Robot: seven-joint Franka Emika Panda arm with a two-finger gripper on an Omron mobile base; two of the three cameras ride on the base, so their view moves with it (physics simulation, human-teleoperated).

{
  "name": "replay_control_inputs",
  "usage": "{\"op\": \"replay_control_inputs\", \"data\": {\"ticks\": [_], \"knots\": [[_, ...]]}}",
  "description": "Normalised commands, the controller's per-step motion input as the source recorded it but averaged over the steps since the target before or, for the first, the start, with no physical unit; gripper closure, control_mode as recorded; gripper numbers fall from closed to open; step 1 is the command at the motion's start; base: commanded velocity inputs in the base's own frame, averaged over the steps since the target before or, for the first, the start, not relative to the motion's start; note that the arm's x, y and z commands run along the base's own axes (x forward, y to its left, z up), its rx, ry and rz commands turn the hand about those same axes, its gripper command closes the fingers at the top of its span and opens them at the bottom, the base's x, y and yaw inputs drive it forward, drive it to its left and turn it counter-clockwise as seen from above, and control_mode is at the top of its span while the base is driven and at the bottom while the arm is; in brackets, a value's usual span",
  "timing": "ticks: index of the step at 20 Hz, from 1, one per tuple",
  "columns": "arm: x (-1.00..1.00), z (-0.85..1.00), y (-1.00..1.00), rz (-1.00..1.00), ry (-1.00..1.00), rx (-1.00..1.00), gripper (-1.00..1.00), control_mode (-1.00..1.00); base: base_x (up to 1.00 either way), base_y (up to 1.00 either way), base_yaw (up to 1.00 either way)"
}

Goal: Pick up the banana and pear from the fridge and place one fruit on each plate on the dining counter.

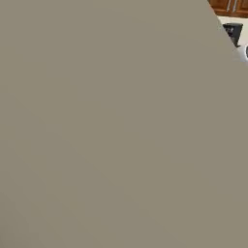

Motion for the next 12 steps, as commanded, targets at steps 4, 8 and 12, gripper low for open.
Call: {"op": "replay_control_inputs", "data": {"ticks": [4,8,12], "knots": [[0.00,0.00,0.00,0.00,0.00,0.00,1.00,1.00,0.74,0.87,-0.70],[0.00,0.00,0.00,0.00,0.00,0.00,1.00,1.00,0.46,0.69,-0.80],[0.00,0.00,0.00,0.00,0.00,0.00,1.00,1.00,0.12,0.59,-0.83]]}}
